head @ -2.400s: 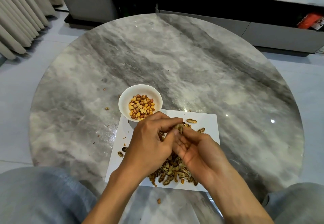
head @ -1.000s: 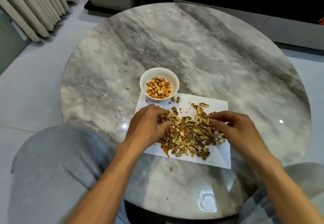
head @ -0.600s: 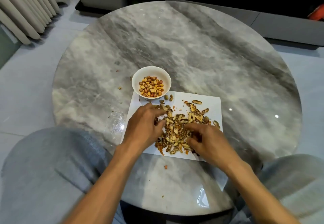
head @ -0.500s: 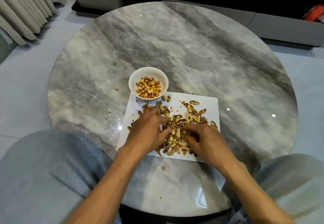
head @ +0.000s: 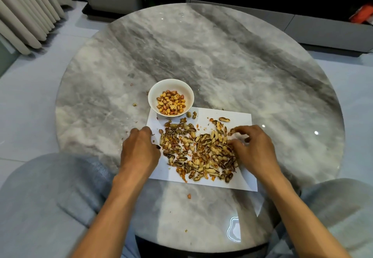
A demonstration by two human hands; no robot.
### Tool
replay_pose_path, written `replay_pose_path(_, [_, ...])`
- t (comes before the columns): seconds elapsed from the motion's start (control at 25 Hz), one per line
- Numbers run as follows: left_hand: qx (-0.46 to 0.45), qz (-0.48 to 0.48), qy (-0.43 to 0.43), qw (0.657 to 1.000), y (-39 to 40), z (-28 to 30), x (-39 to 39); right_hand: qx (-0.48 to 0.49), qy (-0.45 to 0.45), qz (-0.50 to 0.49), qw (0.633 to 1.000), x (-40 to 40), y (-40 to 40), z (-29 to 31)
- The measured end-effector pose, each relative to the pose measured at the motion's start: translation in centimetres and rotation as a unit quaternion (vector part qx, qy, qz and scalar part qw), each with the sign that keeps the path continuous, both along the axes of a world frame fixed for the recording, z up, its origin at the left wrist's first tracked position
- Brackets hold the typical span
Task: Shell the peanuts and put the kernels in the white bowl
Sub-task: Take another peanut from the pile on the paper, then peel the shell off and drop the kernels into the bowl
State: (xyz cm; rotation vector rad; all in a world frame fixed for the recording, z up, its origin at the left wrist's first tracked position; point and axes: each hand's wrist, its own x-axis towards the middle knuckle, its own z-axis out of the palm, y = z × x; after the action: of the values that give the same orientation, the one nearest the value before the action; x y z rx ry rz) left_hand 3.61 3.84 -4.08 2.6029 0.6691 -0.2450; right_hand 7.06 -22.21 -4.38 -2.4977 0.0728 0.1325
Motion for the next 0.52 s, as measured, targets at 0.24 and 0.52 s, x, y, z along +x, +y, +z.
replay_pose_path(0.24, [-0.071, -0.016, -0.077, 0.994, -0.8, 0.4, 0.1, 0.037, 0.075, 0.013, 0.996, -0.1, 0.1, -0.7])
replay_pose_path(0.52, [-0.127, -0.073, -0.18, 0.973, -3.2, 0.6, 1.2, -0.006, -0.037, -0.001, 0.999, 0.3, 0.9, 0.3])
